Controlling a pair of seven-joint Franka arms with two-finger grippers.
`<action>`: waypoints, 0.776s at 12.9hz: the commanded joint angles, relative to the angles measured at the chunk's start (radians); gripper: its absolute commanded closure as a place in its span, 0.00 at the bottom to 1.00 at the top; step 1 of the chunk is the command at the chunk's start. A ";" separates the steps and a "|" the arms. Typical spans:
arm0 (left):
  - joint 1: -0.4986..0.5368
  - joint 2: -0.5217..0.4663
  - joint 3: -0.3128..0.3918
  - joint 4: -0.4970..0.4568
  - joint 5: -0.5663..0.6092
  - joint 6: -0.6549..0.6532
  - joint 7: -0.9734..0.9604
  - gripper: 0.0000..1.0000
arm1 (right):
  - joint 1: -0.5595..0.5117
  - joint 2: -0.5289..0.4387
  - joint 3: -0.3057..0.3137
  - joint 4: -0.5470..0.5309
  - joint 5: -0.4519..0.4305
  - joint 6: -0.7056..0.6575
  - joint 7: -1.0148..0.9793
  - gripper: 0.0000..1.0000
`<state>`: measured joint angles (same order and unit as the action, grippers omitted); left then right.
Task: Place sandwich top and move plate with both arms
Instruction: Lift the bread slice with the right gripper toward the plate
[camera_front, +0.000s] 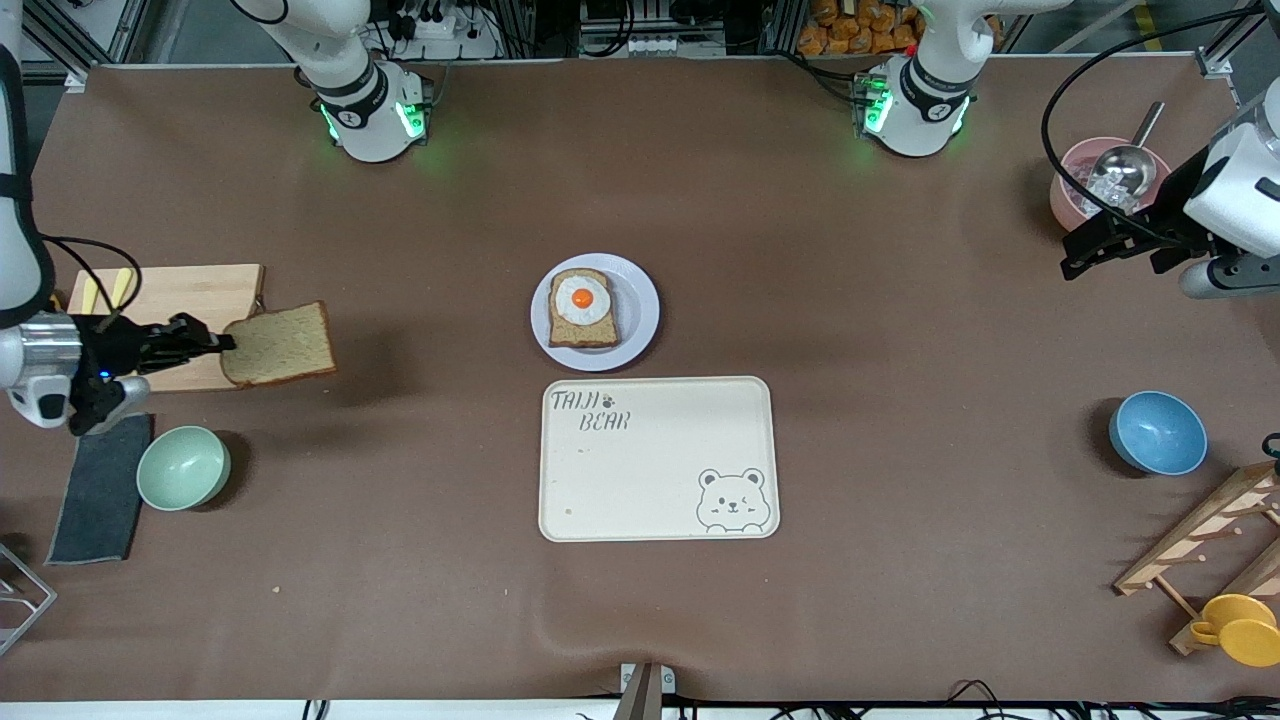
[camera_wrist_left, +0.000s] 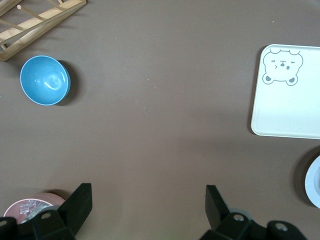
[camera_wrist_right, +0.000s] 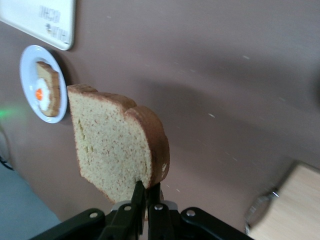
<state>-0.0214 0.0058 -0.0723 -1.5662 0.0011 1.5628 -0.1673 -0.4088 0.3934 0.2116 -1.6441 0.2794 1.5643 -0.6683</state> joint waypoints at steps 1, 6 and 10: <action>0.008 -0.007 -0.006 0.006 0.005 -0.012 -0.011 0.00 | 0.085 0.013 -0.004 0.049 0.026 -0.015 0.000 1.00; 0.009 -0.006 -0.004 0.006 0.005 -0.013 -0.006 0.00 | 0.312 0.156 -0.004 0.213 0.023 -0.055 -0.104 1.00; 0.009 -0.004 -0.004 0.008 0.005 -0.013 -0.004 0.00 | 0.485 0.167 -0.006 0.262 -0.005 -0.099 -0.321 1.00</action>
<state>-0.0196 0.0058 -0.0720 -1.5662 0.0011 1.5617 -0.1673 0.0194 0.5437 0.2155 -1.4349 0.2911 1.5148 -0.8863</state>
